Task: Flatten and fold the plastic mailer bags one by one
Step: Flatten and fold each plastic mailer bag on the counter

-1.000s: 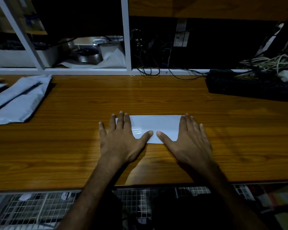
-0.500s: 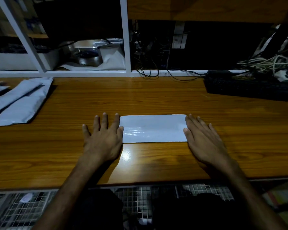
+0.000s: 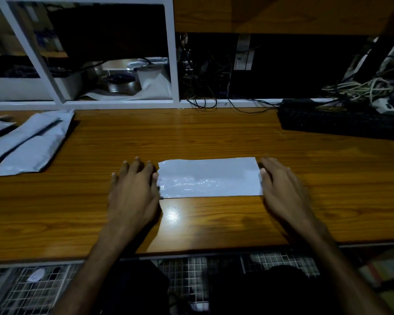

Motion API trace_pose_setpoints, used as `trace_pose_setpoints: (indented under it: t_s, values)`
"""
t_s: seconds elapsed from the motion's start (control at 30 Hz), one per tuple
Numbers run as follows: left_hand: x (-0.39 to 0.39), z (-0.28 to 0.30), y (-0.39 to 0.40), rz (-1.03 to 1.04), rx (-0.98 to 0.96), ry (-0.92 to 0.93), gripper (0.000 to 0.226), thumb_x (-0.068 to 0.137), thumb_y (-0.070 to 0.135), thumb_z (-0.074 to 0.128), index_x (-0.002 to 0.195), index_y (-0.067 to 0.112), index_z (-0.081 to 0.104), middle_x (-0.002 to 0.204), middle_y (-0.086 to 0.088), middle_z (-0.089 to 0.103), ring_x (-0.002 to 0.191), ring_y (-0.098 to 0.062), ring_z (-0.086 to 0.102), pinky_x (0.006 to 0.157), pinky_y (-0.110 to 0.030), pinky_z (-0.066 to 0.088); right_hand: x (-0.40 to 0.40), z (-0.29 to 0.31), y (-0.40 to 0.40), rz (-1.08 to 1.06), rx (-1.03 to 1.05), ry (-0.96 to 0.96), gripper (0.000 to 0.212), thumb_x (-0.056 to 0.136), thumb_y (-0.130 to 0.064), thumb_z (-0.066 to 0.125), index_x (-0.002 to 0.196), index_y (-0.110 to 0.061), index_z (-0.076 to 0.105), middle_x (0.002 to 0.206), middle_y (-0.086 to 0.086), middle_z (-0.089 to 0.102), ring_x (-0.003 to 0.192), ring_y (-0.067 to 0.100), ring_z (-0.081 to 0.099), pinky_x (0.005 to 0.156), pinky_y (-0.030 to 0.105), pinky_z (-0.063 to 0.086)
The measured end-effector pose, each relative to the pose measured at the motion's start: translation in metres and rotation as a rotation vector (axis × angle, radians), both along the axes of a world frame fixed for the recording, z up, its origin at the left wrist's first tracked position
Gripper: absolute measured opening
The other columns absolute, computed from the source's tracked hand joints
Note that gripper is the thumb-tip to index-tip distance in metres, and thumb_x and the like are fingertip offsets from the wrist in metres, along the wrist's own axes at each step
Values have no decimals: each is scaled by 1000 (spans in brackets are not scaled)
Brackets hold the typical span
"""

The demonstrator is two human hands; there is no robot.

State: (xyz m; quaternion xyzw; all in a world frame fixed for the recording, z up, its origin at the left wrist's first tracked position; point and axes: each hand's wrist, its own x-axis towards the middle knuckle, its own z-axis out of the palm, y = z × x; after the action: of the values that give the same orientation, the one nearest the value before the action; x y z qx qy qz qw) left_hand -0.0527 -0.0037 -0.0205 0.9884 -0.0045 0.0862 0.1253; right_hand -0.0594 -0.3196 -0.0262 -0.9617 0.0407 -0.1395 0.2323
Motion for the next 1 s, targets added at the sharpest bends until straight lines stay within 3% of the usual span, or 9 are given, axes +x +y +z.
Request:
trace_pose_setpoints:
  t_s: [0.13, 0.27, 0.37, 0.53, 0.63, 0.7, 0.83, 0.93, 1.0]
  values:
    - [7, 12, -48, -167, -34, -73, 36, 108, 28, 40, 133, 16, 63, 155, -13, 49, 149, -35, 35, 123, -53, 24, 14, 10, 35, 79, -68, -37, 38, 111, -24, 40, 142, -13, 58, 157, 4, 49, 144, 20, 44, 123, 40, 24]
    - [23, 6, -97, -276, -212, -20, 19, 98, 7, 46, 99, 12, 65, 126, -14, 63, 129, -35, 53, 103, -45, 45, 30, 10, 74, 235, -182, 9, 37, 110, -25, 38, 140, -13, 56, 154, 7, 50, 141, 23, 46, 121, 41, 30]
    - [28, 0, -111, -319, -257, -3, 30, 103, 13, 47, 126, 9, 66, 141, -15, 60, 137, -33, 49, 112, -43, 41, 34, 3, 82, 290, -254, 51, 46, 108, -27, 43, 153, -16, 44, 165, 8, 36, 153, 23, 31, 127, 41, 19]
    - [32, -11, -107, -399, -113, 2, 58, 98, 23, 32, 149, 2, 47, 153, -20, 49, 146, -36, 39, 121, -43, 26, 34, -6, 78, 285, -349, 77, 52, 108, -29, 37, 159, -16, 35, 168, 8, 29, 157, 24, 21, 129, 43, 14]
    - [36, -19, -104, -390, 7, -10, 69, 96, 35, 19, 155, 6, 40, 160, -17, 42, 150, -34, 34, 122, -47, 29, 33, -7, 77, 275, -358, 91, 53, 110, -33, 25, 161, -18, 29, 170, 6, 24, 158, 23, 16, 128, 44, 13]
    - [36, -23, -104, -355, 60, 22, 70, 100, 40, 12, 160, 10, 31, 167, -12, 32, 156, -30, 25, 125, -49, 22, 34, -8, 76, 259, -367, 104, 56, 110, -36, 16, 162, -19, 26, 171, 5, 21, 159, 23, 13, 128, 45, 12]
    - [33, -24, -102, -294, 102, 87, 74, 100, 46, 1, 165, 13, 15, 173, -6, 13, 160, -26, 7, 128, -53, 8, 34, -10, 76, 231, -379, 130, 56, 110, -37, 21, 163, -17, 23, 172, 7, 16, 159, 24, 10, 129, 46, 11]
    - [32, -21, -102, -253, 93, 115, 67, 107, 45, 5, 166, 13, 10, 174, -6, 6, 161, -25, 0, 128, -55, 3, 33, -9, 77, 201, -384, 149, 61, 109, -41, 15, 163, -15, 20, 173, 8, 12, 160, 25, 7, 129, 47, 9]
    - [31, -21, -103, -226, 81, 134, 65, 109, 45, 11, 166, 14, 8, 174, -6, 2, 161, -25, -2, 128, -56, 0, 32, -9, 78, 186, -391, 160, 76, 100, -51, -3, 164, -15, 18, 173, 9, 10, 160, 25, 6, 129, 47, 8]
